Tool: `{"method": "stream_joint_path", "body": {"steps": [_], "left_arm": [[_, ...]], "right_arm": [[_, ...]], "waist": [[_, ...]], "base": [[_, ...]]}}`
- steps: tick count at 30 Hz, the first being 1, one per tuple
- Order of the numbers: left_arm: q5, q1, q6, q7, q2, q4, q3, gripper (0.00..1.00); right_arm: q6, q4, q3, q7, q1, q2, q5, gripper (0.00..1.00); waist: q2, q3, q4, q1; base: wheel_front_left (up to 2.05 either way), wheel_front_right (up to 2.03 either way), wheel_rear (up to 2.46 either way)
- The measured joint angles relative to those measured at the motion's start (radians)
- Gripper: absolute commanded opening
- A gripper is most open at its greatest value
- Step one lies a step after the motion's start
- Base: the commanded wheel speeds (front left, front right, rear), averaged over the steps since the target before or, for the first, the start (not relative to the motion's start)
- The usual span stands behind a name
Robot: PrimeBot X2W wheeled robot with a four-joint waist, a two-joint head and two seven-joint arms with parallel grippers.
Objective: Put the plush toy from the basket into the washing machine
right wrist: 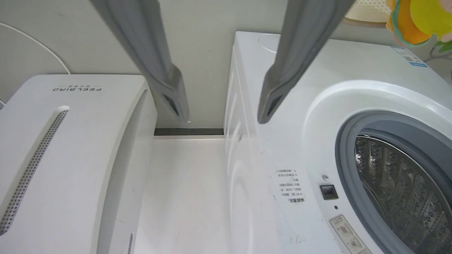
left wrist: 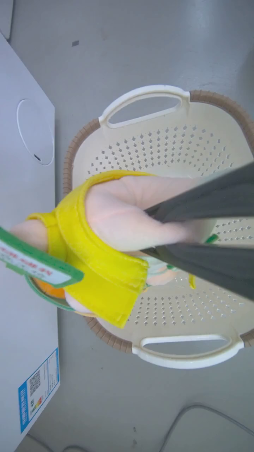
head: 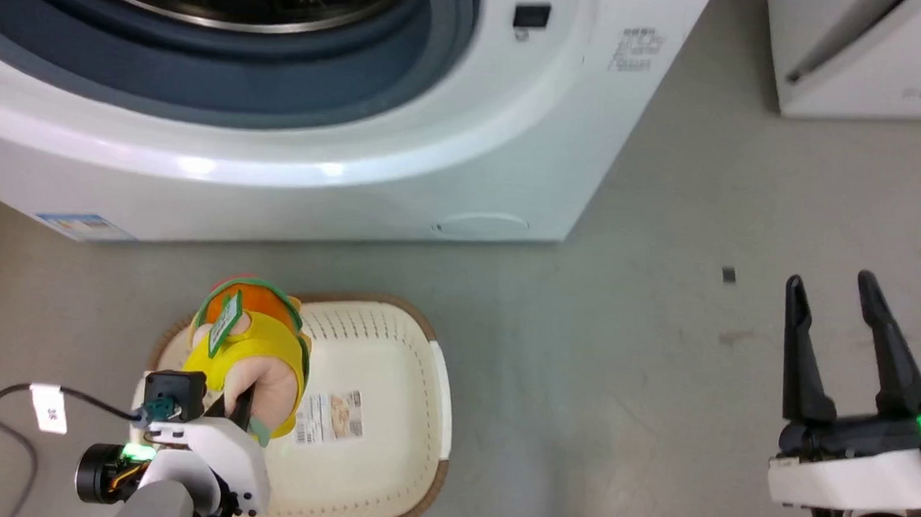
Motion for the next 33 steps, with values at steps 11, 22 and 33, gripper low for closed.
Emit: {"method": "stream_joint_path", "body": {"steps": [11, 22, 33], "left_arm": [[0.087, 0.235, 0.032, 0.000, -0.044, -0.411, 0.066, 0.00], [0.135, 0.426, 0.053, 0.000, -0.112, -0.796, 0.101, 0.00], [0.165, 0.388, 0.026, 0.001, -0.083, -0.979, 0.123, 0.00]], "right_arm": [[0.000, 0.027, -0.004, 0.000, 0.085, 0.000, 0.000, 1.00], [0.000, 0.039, 0.008, 0.000, 0.147, 0.000, 0.009, 1.00], [0.000, 0.025, 0.016, 0.000, 0.144, 0.000, 0.018, 1.00]], "waist": [[0.0000, -0.188, 0.037, 0.0000], [0.0000, -0.309, 0.049, -0.0001], [0.0000, -0.282, 0.023, 0.0000]], "base": [[0.00, 0.00, 0.00], [0.00, 0.00, 0.00], [0.00, 0.00, 0.00]]}}
